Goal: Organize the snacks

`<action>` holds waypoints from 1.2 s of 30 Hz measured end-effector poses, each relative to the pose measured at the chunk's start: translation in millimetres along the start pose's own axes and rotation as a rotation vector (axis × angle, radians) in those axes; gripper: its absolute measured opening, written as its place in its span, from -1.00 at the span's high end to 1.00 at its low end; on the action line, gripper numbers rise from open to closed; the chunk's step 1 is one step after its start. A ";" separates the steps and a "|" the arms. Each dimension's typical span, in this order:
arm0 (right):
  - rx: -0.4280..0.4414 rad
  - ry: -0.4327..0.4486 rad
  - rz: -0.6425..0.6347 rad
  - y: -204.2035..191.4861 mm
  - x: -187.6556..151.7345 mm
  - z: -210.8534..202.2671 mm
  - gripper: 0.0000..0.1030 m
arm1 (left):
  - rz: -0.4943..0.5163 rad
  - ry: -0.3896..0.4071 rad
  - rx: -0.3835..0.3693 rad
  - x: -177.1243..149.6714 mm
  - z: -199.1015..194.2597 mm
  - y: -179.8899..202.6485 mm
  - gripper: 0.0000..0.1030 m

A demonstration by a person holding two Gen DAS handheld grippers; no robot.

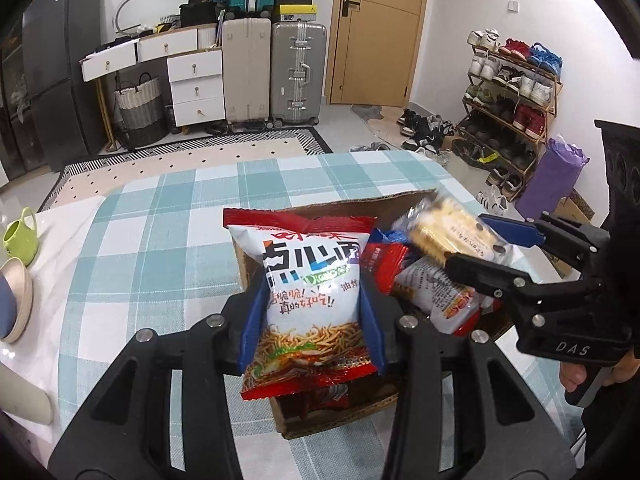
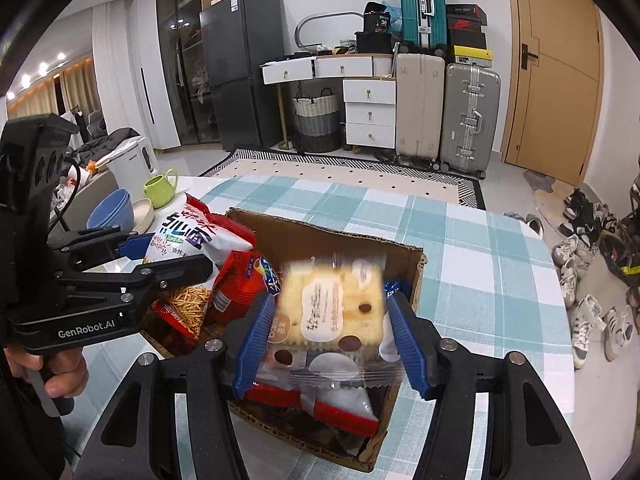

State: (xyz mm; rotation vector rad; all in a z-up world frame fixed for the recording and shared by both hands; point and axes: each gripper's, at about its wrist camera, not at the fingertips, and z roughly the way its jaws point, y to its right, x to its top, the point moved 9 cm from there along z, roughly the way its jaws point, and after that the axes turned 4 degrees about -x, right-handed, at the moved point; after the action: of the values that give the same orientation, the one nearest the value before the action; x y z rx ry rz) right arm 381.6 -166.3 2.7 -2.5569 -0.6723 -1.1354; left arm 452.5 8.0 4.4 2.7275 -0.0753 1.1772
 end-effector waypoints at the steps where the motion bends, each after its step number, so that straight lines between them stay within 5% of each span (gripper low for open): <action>1: -0.007 0.006 -0.003 0.1 0.1 -2.8 -0.26 | -0.003 0.000 -0.001 -0.3 -0.3 -1.2 0.23; 6: -0.026 0.043 -0.011 0.8 -1.6 -21.1 -0.61 | 0.013 -0.001 0.001 -2.3 -4.4 -0.5 0.23; 15: -0.055 0.077 0.027 13.7 -8.9 -47.4 -0.71 | -0.062 0.037 -0.025 5.3 -13.4 -8.0 0.22; 17: -0.057 0.076 0.039 15.5 -11.8 -50.9 -0.75 | -0.056 0.030 -0.029 4.6 -13.6 -5.0 0.11; 21: -0.046 0.078 0.054 14.9 -19.2 -55.5 -0.86 | -0.030 0.056 -0.010 2.4 -24.1 2.8 -0.60; 27: -0.021 0.111 0.074 7.7 -30.9 -66.7 -0.98 | 0.005 0.074 0.008 -10.8 -44.6 7.1 -0.98; 36: 0.008 0.201 0.076 -8.0 -52.4 -84.5 -0.98 | -0.037 0.148 0.020 -44.7 -81.4 -2.5 -0.98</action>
State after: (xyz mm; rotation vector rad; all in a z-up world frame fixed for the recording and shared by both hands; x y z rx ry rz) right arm 293.7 -210.3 19.5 -2.3971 -0.5256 -1.3366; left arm 363.7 23.8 26.5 2.6361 0.0062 1.3715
